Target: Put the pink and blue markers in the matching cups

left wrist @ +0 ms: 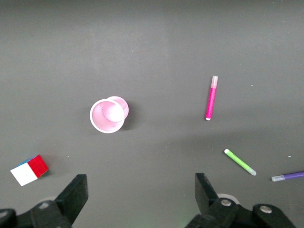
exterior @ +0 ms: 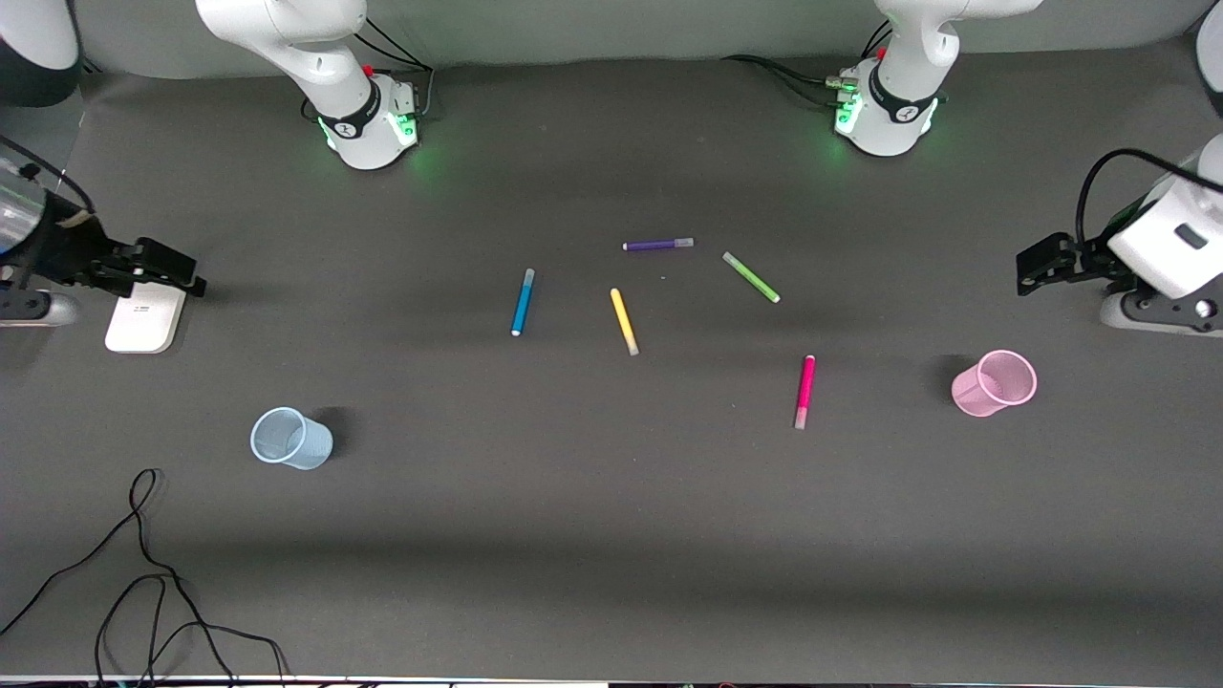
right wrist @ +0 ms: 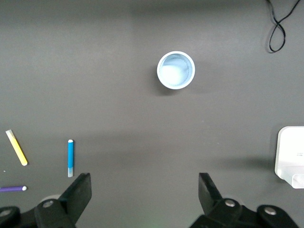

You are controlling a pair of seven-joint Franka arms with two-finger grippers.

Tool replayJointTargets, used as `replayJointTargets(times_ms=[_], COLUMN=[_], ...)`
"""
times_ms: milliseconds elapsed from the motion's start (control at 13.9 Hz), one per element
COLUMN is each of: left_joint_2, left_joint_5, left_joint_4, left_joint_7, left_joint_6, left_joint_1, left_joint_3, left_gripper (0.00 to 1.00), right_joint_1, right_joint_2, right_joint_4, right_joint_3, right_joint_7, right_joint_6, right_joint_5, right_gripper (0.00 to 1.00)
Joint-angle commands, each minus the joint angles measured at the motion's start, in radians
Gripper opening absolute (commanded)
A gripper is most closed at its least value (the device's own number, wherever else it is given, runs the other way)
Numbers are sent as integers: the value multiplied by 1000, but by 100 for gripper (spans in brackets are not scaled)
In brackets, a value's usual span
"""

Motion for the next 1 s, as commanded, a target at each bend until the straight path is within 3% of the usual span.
replayJointTargets(times_ms=[0, 645, 932], left_joint_2=[-25, -33, -103], left_joint_5=[-2, 3, 3], left_joint_4=[12, 3, -98], left_joint_7=[9, 7, -7], left_joint_6=[-48, -43, 30], left_joint_1=[2, 7, 5], left_joint_3=[2, 7, 8], left_gripper=[100, 100, 100], right_joint_1=[26, 24, 26], right_joint_2=[12, 18, 10], right_joint_4=[22, 26, 23], right_joint_3=[-13, -17, -17], right_joint_7=[24, 48, 59], right_joint_6=[-9, -68, -111], right_joint_5=[17, 17, 17], right_gripper=[99, 100, 100])
